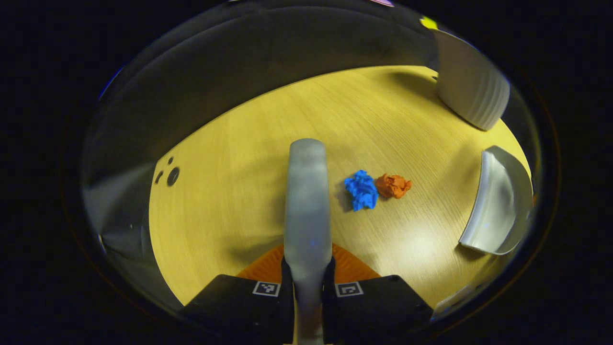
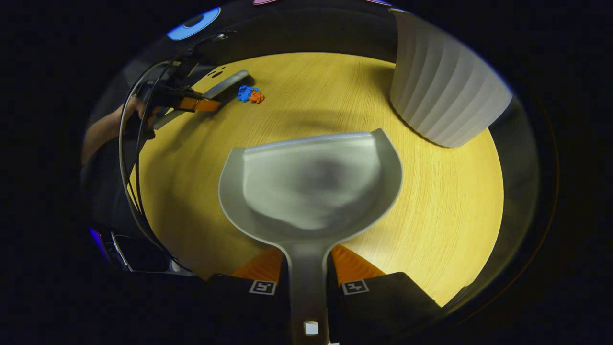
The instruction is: Pick up the small broom and dustpan from the desktop, sweep the trash into the dustpan with the broom, and then empty the trash into the garbage bin.
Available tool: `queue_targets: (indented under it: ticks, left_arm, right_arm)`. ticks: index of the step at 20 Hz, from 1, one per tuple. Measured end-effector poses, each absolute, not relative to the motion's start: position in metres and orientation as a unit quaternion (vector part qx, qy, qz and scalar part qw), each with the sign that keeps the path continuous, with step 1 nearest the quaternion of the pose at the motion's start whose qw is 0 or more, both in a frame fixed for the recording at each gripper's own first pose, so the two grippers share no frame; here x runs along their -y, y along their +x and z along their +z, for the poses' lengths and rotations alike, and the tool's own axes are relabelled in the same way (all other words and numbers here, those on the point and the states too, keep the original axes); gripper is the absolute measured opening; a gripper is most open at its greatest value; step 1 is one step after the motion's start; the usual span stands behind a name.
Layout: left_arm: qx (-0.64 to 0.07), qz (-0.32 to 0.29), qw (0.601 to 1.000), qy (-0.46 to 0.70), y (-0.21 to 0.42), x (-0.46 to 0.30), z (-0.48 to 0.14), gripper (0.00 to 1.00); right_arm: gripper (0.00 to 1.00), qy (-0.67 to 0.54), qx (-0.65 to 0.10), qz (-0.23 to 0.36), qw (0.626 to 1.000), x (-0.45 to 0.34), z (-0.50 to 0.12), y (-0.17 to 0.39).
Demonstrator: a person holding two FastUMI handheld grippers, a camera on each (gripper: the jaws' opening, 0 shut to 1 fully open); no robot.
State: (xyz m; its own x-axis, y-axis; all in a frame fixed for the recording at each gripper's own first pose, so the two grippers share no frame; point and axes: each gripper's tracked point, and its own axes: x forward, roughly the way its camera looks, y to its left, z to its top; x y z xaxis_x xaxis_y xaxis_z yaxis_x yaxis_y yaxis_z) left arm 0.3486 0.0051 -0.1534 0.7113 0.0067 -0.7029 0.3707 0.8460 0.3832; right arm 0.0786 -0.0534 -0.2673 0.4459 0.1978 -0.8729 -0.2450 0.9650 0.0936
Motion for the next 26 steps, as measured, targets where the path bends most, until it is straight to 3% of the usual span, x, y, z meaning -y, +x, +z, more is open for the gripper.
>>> queue_targets:
  ticks: [7,16,17,20,21,23,26]
  left_arm:
    - [-0.366,-0.188,0.853,0.320,0.357,0.029,-0.159,0.27]
    - [-0.426,-0.321,0.787,0.310,0.282,0.119,-0.195,0.28]
    - [-0.430,-0.334,0.781,0.307,0.273,0.127,-0.197,0.28]
    - [-0.439,-0.371,0.759,0.307,0.246,0.153,-0.200,0.27]
    - [-0.444,-0.383,0.750,0.306,0.237,0.160,-0.200,0.27]
    - [-0.454,-0.402,0.737,0.300,0.220,0.172,-0.202,0.28]
    - [-0.448,-0.397,0.748,0.288,0.208,0.178,-0.199,0.28]
  right_arm:
    - [0.34,-0.049,-0.496,0.163,0.851,0.051,-0.267,0.083]
    - [0.34,-0.059,-0.492,0.174,0.851,0.051,-0.271,0.082]
    - [0.31,-0.059,-0.489,0.174,0.853,0.051,-0.270,0.083]
    - [0.34,-0.066,-0.481,0.177,0.856,0.053,-0.272,0.083]
    - [0.31,-0.065,-0.480,0.176,0.857,0.053,-0.272,0.083]
    - [0.35,-0.061,-0.476,0.170,0.861,0.054,-0.271,0.082]
    - [0.34,-0.064,-0.471,0.166,0.864,0.053,-0.270,0.079]
